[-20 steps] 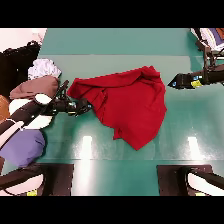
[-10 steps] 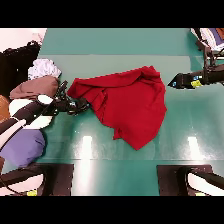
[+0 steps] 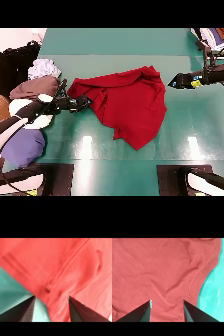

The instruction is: Fold the shirts.

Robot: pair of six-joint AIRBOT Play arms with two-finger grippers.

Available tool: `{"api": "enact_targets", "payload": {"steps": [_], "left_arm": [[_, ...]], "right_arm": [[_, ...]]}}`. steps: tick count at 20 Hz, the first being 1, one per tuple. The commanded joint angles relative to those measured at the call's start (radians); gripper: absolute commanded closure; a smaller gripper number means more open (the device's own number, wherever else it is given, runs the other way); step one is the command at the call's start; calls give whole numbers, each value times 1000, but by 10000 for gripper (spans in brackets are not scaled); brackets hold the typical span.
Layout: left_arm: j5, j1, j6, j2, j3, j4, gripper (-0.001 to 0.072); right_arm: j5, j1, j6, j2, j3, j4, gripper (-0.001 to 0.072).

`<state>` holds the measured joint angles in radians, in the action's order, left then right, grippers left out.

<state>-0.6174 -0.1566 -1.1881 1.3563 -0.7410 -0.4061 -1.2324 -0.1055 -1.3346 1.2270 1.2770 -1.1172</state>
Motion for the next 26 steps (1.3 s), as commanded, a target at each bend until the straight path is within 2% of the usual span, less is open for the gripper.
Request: {"api": "enact_targets", "payload": {"steps": [1, 3, 10, 11, 12, 15, 16, 17, 20, 23, 25, 26], "left_arm": [[-29, 0, 58, 3, -11, 72, 225], [-56, 0, 101, 3, -11, 104, 225], [-63, -50, 122, 5, -11, 104, 235], [-47, -75, 122, 11, -11, 103, 329], [-27, -95, 122, 14, -11, 103, 353], [41, -103, 80, 14, -11, 116, 356], [57, -103, 60, 14, -11, 113, 573], [61, -103, 64, 14, -13, 115, 684], [32, -103, 63, 10, -48, 97, 685], [6, -103, 63, 1, -103, 38, 685], [-6, -103, 63, 1, -130, 2, 685], [-9, -103, 62, 1, -136, -2, 685]], "right_arm": [[2, -1, -2, 0, 0, 0, 260], [3, -1, -2, 0, 0, 0, 260], [2, -1, -12, 0, 0, 0, 261], [3, -1, -11, 0, -1, 0, 260], [2, 0, -12, 0, 0, 0, 261], [-6, 0, -12, 0, 0, -1, 261], [-17, 0, -11, 0, -1, -5, 260], [-37, 0, -12, -1, -2, -12, 261], [-90, 16, -13, -37, -93, -12, 262], [-109, 56, -119, -152, -324, -10, 262], [-132, 61, -135, -235, -489, -5, 251], [-142, 61, -135, -269, -565, 11, 141]]}}
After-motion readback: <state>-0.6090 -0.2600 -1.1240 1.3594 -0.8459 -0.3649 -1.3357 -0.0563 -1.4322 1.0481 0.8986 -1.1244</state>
